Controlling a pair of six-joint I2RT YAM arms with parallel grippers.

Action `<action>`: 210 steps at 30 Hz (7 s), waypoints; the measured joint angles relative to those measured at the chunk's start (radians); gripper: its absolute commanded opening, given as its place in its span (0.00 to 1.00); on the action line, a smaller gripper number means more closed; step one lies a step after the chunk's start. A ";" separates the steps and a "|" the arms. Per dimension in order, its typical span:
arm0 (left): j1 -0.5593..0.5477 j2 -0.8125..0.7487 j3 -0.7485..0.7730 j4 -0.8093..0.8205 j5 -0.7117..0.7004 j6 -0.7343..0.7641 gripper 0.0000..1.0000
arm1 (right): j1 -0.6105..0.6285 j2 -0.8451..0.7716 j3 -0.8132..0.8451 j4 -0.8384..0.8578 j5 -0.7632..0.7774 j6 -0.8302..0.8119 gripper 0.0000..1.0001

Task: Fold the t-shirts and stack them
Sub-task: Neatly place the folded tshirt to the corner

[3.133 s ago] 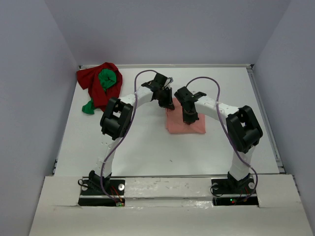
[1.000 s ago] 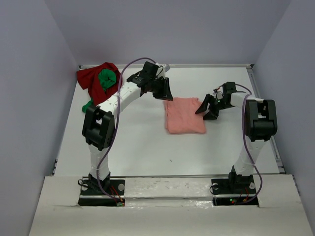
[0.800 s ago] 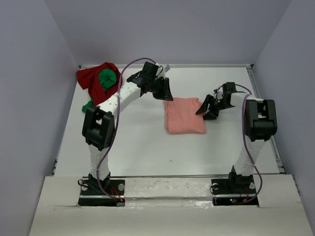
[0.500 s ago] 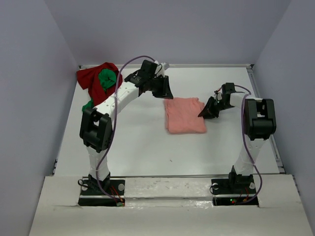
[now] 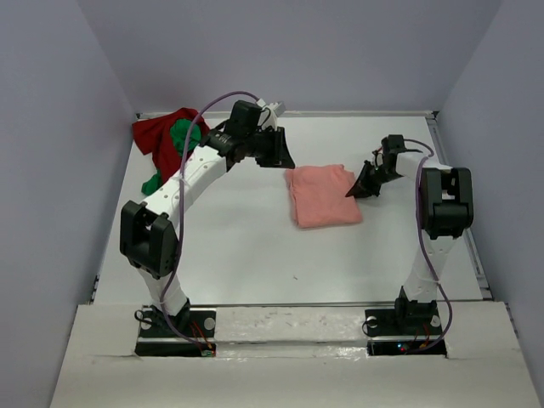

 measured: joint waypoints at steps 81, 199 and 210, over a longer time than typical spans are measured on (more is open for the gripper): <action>-0.072 -0.108 -0.223 -0.070 -0.018 0.010 0.29 | -0.175 0.587 1.210 -0.192 0.969 -0.369 0.00; -0.031 -0.239 -0.332 -0.053 -0.274 -0.035 0.00 | -0.100 0.489 1.106 -0.023 0.965 -0.495 0.00; -0.018 -0.233 -0.332 -0.053 -0.232 -0.014 0.00 | -0.101 0.578 1.109 -0.020 0.965 -0.507 0.00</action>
